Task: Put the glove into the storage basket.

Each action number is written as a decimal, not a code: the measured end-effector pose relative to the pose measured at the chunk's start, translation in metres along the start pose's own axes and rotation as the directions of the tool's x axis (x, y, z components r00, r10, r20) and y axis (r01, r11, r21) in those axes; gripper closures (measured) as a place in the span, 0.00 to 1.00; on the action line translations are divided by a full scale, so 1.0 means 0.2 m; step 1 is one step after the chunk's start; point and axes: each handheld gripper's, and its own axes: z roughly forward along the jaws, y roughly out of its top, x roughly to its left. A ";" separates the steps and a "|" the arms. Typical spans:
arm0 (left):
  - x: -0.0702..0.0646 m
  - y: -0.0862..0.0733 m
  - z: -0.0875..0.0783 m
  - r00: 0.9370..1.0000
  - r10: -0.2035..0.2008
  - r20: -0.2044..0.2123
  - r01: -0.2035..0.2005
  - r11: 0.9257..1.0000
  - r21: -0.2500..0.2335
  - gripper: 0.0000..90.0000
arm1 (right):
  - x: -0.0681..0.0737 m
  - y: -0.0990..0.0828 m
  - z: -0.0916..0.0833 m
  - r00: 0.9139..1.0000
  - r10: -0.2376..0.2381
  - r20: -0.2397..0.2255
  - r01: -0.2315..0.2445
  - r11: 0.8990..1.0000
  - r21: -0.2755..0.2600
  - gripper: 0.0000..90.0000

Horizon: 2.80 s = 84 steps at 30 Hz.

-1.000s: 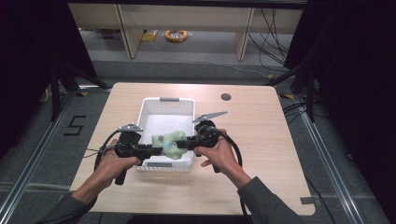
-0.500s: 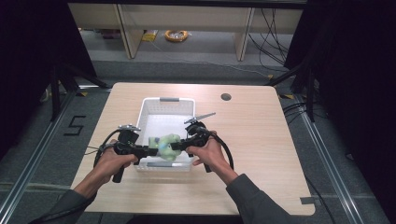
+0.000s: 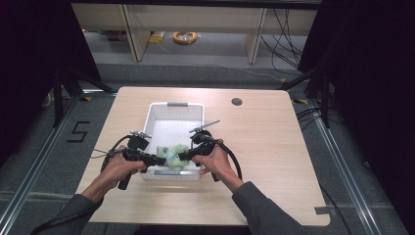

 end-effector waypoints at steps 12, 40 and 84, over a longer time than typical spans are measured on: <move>-0.01 0.00 0.03 0.998 0.043 -0.041 -0.040 0.997 0.065 0.76 | 0.00 0.01 0.04 0.999 0.023 0.043 -0.026 0.997 0.067 0.78; -0.07 0.07 -0.03 0.993 0.025 -0.113 -0.029 0.999 -0.033 0.53 | 0.01 0.04 0.00 0.988 -0.036 0.152 0.023 0.996 0.086 0.59; -0.29 0.01 -0.10 1.000 0.021 -0.012 -0.023 0.990 -0.141 0.31 | -0.04 -0.07 -0.42 0.993 -0.084 0.089 0.095 0.987 -0.132 0.43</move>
